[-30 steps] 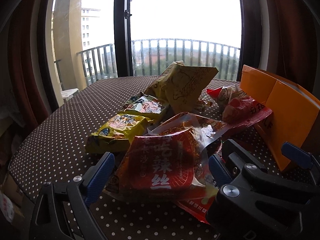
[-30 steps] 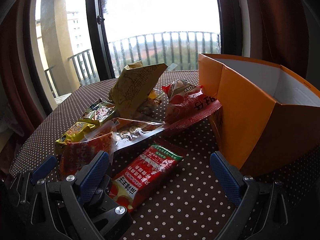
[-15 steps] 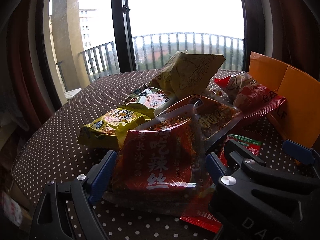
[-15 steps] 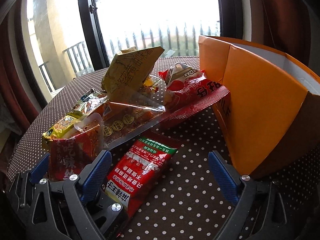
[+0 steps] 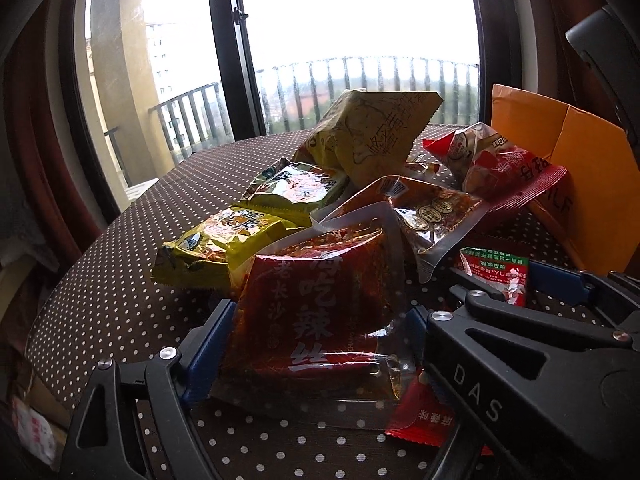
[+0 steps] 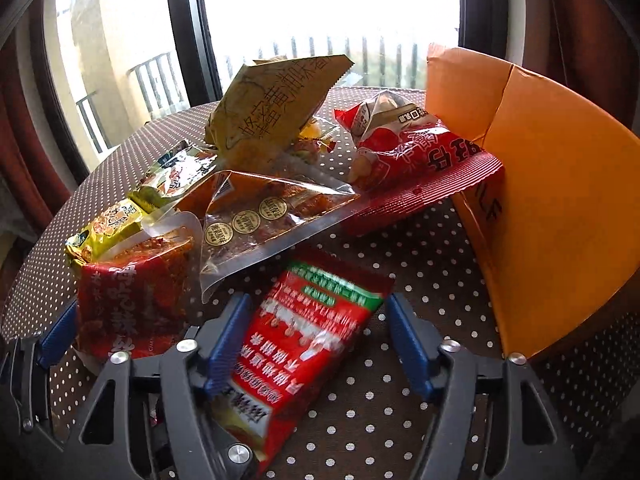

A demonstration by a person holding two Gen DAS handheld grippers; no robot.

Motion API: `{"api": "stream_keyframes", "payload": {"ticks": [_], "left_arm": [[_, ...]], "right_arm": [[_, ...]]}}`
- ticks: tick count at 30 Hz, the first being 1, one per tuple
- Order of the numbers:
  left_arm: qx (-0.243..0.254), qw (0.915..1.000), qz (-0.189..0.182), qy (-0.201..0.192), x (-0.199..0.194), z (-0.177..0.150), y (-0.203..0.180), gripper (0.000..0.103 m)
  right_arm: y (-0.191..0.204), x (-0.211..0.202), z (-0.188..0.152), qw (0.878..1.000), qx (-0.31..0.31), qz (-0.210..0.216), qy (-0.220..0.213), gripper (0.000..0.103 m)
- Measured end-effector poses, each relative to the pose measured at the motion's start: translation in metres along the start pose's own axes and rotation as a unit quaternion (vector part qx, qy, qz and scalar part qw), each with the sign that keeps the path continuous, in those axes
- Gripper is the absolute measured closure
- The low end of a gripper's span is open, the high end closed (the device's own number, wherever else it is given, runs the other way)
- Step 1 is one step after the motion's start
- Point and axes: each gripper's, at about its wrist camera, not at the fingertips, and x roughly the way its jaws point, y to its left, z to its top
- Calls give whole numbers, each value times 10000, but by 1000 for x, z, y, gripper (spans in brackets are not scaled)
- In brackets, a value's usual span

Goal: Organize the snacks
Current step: 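Lower the right tool onto the red-and-green stick pack and close it, then grasp the red spicy strip pack with the left tool while right lifts stick pack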

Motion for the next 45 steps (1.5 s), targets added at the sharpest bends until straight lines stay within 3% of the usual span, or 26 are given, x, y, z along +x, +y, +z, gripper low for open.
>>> {"api": "stream_keyframes", "payload": {"ticks": [2, 3, 6, 12, 14, 17, 19, 21, 24, 30, 34, 37, 39, 45], "left_arm": [[-41, 10000, -62, 3, -2, 0, 0, 23], [-47, 10000, -7, -8, -3, -1, -1, 38], [-102, 9999, 25, -31, -5, -1, 0, 46], [-202, 9998, 91, -23, -8, -1, 3, 63], [-215, 9998, 25, -8, -9, -1, 2, 63], [-205, 9998, 5, -4, -9, -1, 0, 59], [-256, 9996, -117, 40, -8, 1, 1, 47], [-282, 9994, -167, 101, -6, 3, 3, 22], [-341, 9990, -176, 212, 1, 5, 7, 13], [-678, 9948, -498, 574, 25, 13, 21, 7], [-825, 9923, -708, 594, 31, 18, 23, 8], [-747, 9932, -727, 508, 32, 19, 18, 19], [-717, 9938, -714, 463, 33, 20, 15, 40], [-733, 9940, -730, 363, 22, 17, 10, 59]], "right_arm": [[-3, -2, -1, 10000, 23, 37, -15, 46], [-4, -3, -2, 9999, 61, 79, -28, 48], [-6, -8, -3, 9999, 17, 77, -126, 55], [-13, -16, -8, 9996, 29, 167, -212, 60], [-16, -19, -8, 9995, 53, 173, -255, 60], [-20, -22, -7, 9994, 107, 160, -305, 61], [-22, -24, -6, 9992, 152, 152, -338, 61], [-24, -27, -3, 9990, 162, 112, -396, 61], [-23, -28, 3, 9989, 173, 75, -431, 61], [-16, -20, 10, 9993, 120, 65, -340, 62], [-15, -16, 14, 9994, 128, 30, -309, 62], [-15, -14, 16, 9995, 129, 6, -277, 62], [-15, -12, 15, 9997, 126, 15, -223, 61], [-16, -10, 17, 9996, 157, 127, -178, 61]]}}
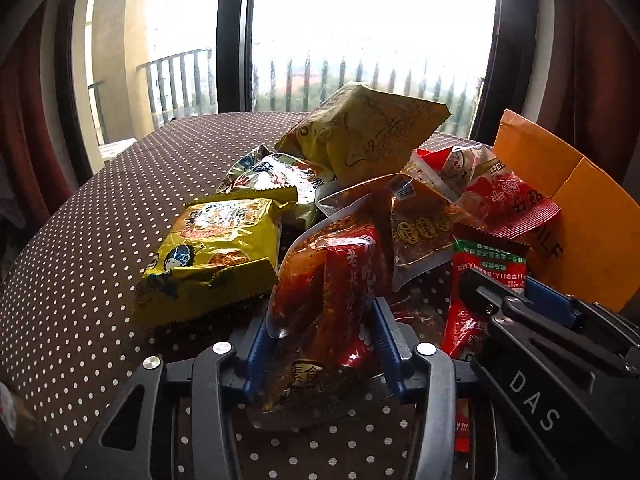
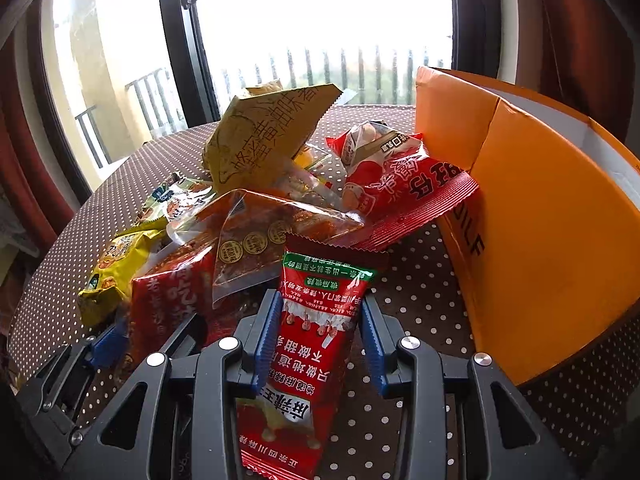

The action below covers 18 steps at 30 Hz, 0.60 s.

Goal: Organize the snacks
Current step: 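Grasp the red spicy strip pack with the left tool while right lifts stick pack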

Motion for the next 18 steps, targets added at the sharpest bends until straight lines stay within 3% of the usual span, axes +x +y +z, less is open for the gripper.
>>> {"api": "stream_keyframes", "payload": {"ticks": [6, 18], "left_arm": [[-44, 10000, -32, -59, -12, -4, -6, 67], [-32, 9990, 116, -432, -55, -2, -19, 70]], "right_arm": [[-4, -7, -1, 9999, -13, 131, -46, 61], [-11, -42, 4, 9988, -23, 370, -321, 61]]}}
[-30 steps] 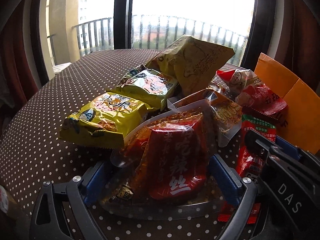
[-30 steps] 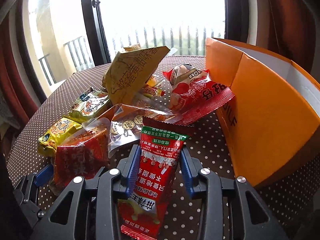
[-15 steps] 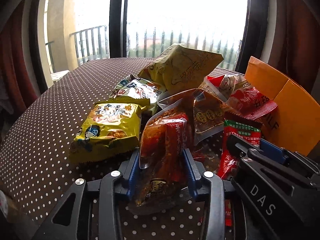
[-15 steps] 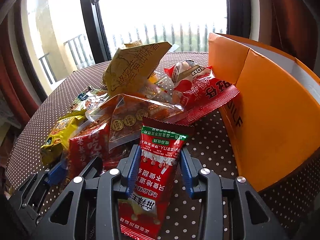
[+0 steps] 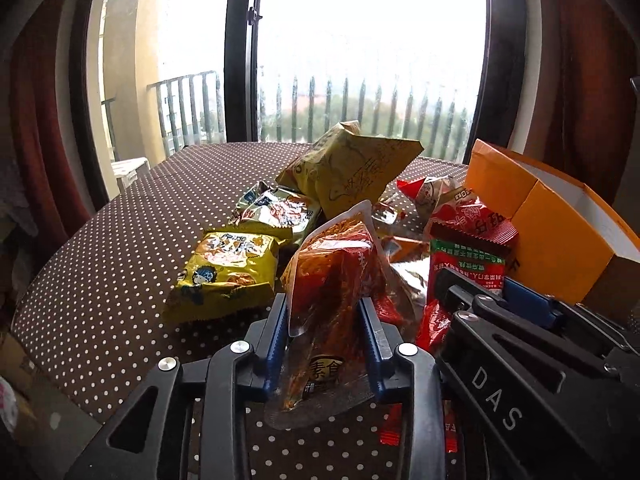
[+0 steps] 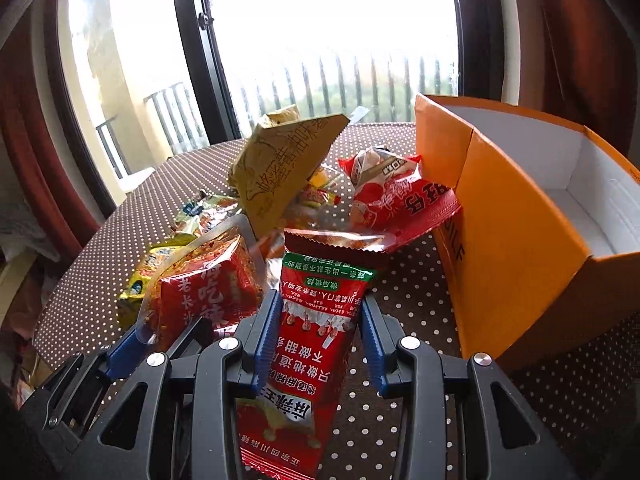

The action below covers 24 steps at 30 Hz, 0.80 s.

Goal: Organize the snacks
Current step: 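Grasp the red spicy strip pack with the left tool while right lifts stick pack, then carry both packs over the orange box and open both tools to drop them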

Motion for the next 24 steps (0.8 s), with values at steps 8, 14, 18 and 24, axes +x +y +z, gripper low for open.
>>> {"api": "stream_keyframes", "payload": {"ticks": [8, 14, 18, 24], "left_arm": [[-71, 9997, -11, -228, -23, 23, -2, 71], [-31, 9989, -26, -476, -38, 47, -8, 71], [-39, 9981, -62, -604, -47, 64, -11, 71], [-58, 9971, -146, -751, -56, 88, -18, 71]], "right_arm": [[1, -19, 19, 9997, 24, 80, -230, 61], [0, -34, 40, 9989, 33, 95, -465, 61], [-1, -44, 56, 9981, 6, 86, -602, 61], [-5, -56, 75, 9964, 30, 93, -838, 61]]}}
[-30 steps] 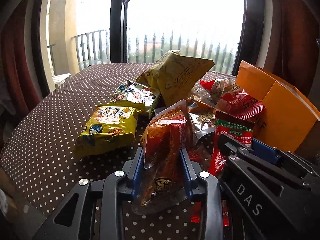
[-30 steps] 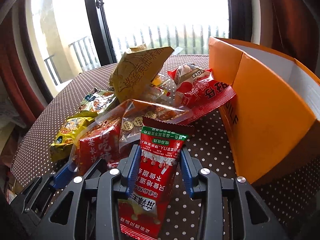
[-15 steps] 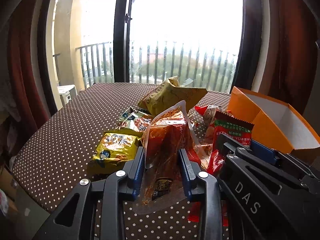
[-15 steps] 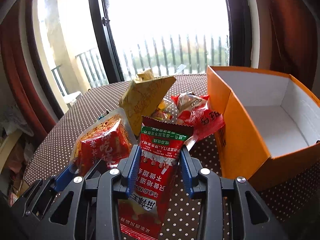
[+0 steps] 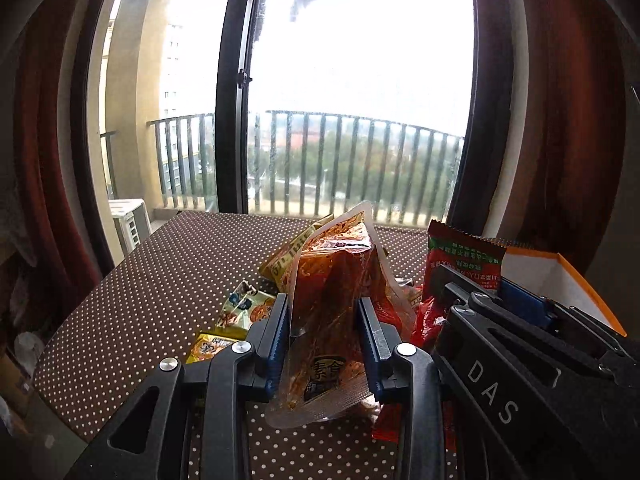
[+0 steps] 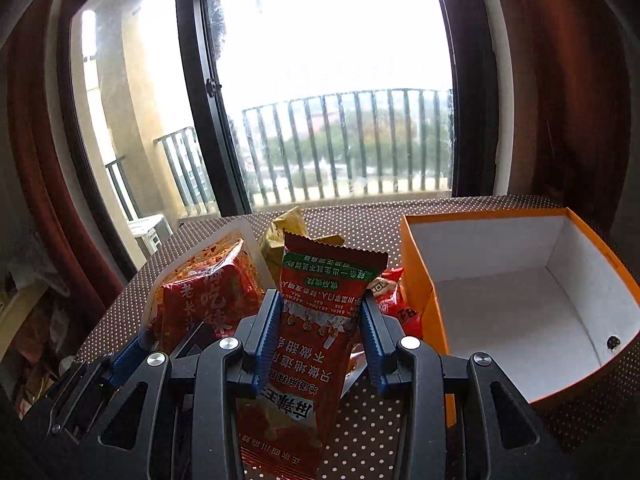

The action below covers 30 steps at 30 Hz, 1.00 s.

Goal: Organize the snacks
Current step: 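Carry both packs over the orange box and open both tools to drop them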

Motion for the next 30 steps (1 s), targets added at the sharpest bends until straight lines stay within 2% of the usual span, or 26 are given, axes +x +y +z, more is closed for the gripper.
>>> {"api": "stream_keyframes", "payload": {"ticks": [4, 17, 30], "left_arm": [[-130, 9998, -116, -26, -1, 12, -5, 71], [93, 9989, -385, -236, 16, 37, -61, 71], [329, 9952, -927, -30, 60, 36, -119, 71]], "right_arm": [[-5, -4, 12, 9999, -15, 6, -108, 61], [-57, -16, 42, 9987, 112, -133, -485, 61], [-130, -12, 52, 9959, 446, -625, -482, 61]]}}
